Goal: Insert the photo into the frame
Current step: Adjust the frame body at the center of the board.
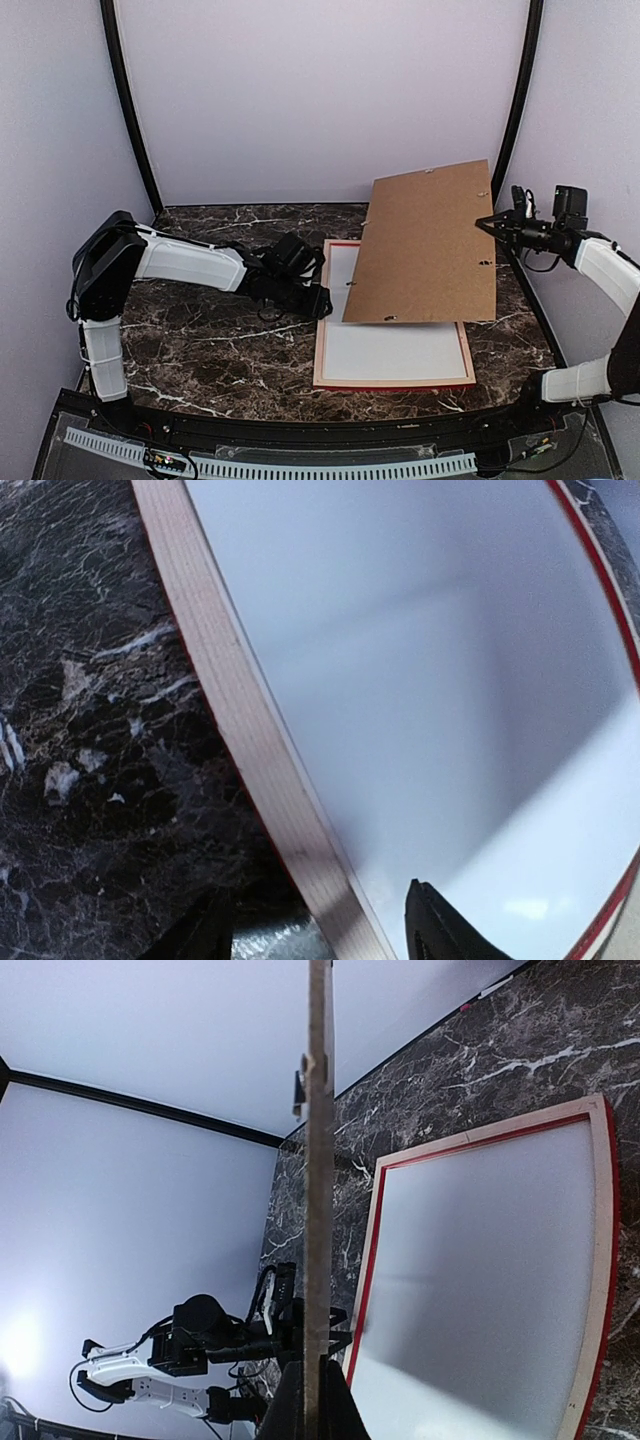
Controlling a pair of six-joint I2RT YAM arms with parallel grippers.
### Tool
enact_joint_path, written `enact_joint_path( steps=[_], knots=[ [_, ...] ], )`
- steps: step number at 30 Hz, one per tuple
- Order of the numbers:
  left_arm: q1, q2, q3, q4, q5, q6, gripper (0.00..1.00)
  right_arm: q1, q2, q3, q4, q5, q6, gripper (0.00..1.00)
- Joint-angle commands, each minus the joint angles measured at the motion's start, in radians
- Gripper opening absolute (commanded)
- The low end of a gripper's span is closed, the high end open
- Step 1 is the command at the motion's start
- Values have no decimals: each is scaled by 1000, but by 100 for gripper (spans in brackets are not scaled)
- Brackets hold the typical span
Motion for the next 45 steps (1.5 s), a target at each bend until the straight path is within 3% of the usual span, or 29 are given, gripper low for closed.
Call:
enact_joint_path(
  steps=[1,24,37,45],
  knots=[
    [-12,34,48,-69,-103,19,58,-5,-32,-6,64,-51,2,0],
    [-17,88,43,-41,-188,-66,36,-4,-29,-26,74,-48,0,0],
    [-17,11,-102,36,-248,-165,20,-3,-21,-33,72,-44,-7,0],
    [-10,-53,-177,51,-280,-216,16,11,-20,-31,69,-41,-8,0]
  ],
)
